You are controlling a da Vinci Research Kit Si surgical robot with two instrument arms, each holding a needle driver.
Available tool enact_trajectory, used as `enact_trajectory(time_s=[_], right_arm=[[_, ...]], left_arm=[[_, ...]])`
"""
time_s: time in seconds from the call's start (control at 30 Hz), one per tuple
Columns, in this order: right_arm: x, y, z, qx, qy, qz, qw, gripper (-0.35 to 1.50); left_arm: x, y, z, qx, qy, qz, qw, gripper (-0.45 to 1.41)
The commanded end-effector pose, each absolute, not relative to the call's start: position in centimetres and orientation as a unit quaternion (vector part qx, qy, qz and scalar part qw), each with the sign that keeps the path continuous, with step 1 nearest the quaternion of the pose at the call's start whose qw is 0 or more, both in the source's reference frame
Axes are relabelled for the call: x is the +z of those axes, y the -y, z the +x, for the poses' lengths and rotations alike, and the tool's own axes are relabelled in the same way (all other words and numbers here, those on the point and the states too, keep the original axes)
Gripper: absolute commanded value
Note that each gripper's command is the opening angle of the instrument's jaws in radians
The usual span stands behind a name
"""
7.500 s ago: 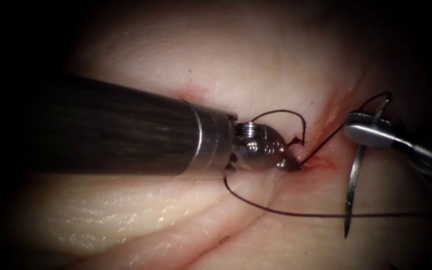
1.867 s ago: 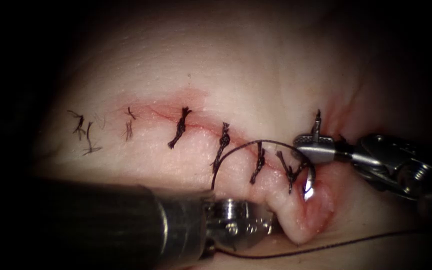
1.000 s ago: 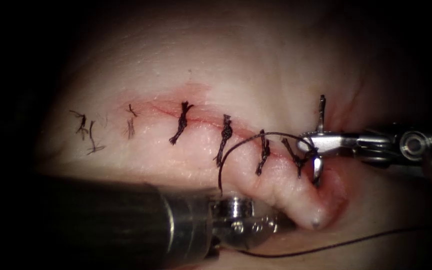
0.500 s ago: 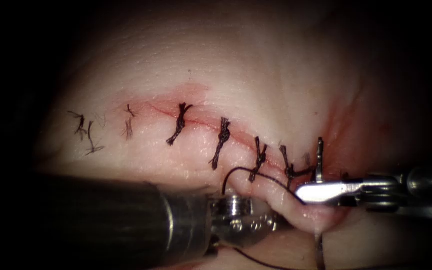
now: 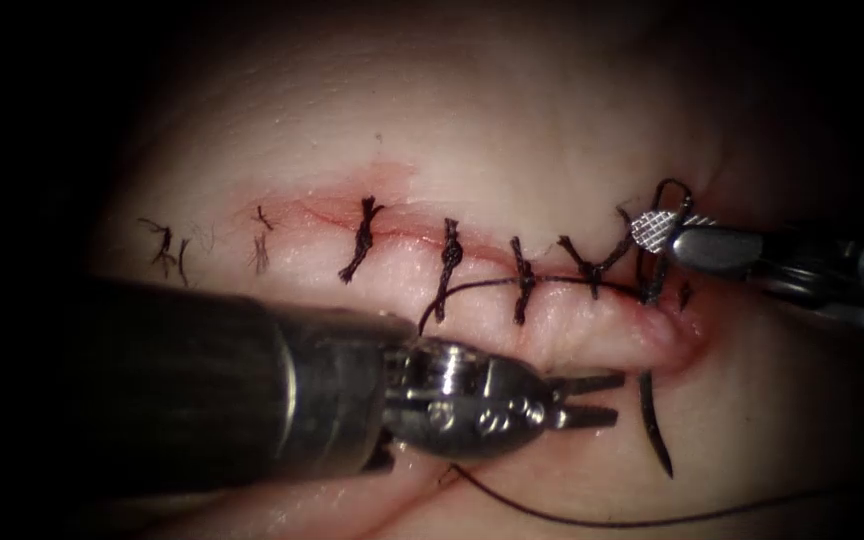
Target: Wound Closure
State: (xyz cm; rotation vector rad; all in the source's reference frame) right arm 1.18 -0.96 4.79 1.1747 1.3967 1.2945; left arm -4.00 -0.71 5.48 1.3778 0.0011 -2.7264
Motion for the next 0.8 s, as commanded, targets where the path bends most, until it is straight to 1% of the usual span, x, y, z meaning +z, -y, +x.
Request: enact_trajectory(time_s=[0.03,0.17,0.3,0.4,0.47,0.57,0.63,0.7,0.73,0.77,0.8], right_arm=[[4.92,0.91,1.15,0.521,-0.560,0.469,0.441,1.31],[5.02,0.92,1.09,0.517,-0.558,0.469,0.450,1.31],[5.07,1.01,1.10,0.512,-0.559,0.468,0.454,1.28],[5.08,1.03,1.11,0.513,-0.557,0.470,0.454,1.26],[5.10,1.04,1.11,0.512,-0.556,0.469,0.456,1.25],[5.11,1.05,1.11,0.511,-0.557,0.469,0.457,1.21],[5.13,1.07,1.11,0.511,-0.557,0.468,0.458,1.20],[5.15,1.07,1.11,0.511,-0.556,0.469,0.457,1.18],[5.16,1.08,1.10,0.511,-0.557,0.469,0.457,1.16],[5.16,1.08,1.10,0.511,-0.557,0.469,0.458,1.16],[5.17,1.09,1.10,0.512,-0.556,0.470,0.457,1.15]], left_arm=[[5.52,0.69,-4.07,-0.890,0.004,0.453,0.050,0.47],[5.46,0.65,-4.17,-0.880,0.024,0.469,0.065,0.51],[5.44,0.62,-4.21,-0.876,0.032,0.475,0.077,0.49],[5.43,0.62,-4.19,-0.876,0.033,0.475,0.081,0.44],[5.42,0.62,-4.17,-0.875,0.032,0.476,0.081,0.36],[5.42,0.63,-4.18,-0.875,0.033,0.476,0.081,0.34],[5.43,0.64,-4.22,-0.876,0.033,0.475,0.080,0.27],[5.42,0.66,-4.28,-0.873,0.029,0.480,0.081,0.09],[5.41,0.66,-4.30,-0.871,0.029,0.483,0.081,-0.05],[5.40,0.66,-4.32,-0.869,0.029,0.487,0.080,-0.28],[5.39,0.66,-4.34,-0.864,0.027,0.495,0.085,-0.45]])
